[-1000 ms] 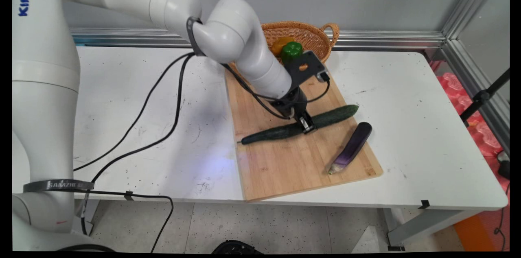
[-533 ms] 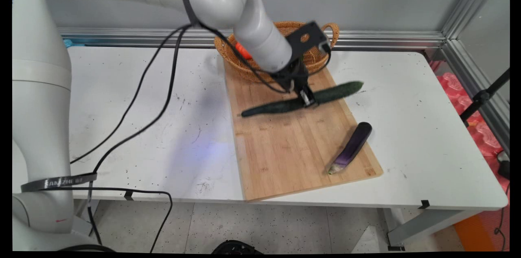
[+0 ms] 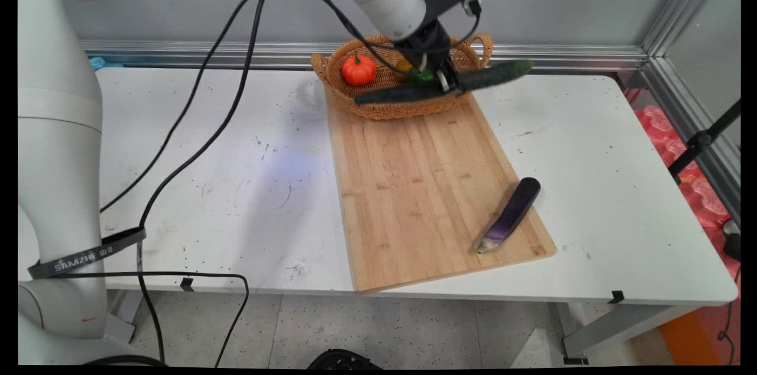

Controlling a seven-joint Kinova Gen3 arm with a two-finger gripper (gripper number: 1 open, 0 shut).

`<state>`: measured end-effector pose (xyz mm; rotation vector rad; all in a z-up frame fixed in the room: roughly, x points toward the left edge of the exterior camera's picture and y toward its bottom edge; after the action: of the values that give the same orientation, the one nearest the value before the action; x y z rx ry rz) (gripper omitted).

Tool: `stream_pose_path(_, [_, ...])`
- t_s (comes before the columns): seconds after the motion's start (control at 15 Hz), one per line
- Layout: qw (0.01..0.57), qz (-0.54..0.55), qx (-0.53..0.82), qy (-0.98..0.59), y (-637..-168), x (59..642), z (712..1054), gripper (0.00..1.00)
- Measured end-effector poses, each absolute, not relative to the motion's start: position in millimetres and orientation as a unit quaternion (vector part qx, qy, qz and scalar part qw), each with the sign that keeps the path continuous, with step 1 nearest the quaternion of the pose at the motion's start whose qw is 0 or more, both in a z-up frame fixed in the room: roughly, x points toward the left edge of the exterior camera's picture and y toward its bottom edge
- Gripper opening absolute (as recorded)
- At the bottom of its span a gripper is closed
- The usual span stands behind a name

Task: Place the picked object in the vegetable basket

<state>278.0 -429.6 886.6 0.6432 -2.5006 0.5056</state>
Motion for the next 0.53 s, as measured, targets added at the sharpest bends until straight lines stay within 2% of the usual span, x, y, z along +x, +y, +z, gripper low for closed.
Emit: stream_pose_path(0.53, [0.248,0.212,0.212,-0.921,-465.4,304.7,887.6,0.00])
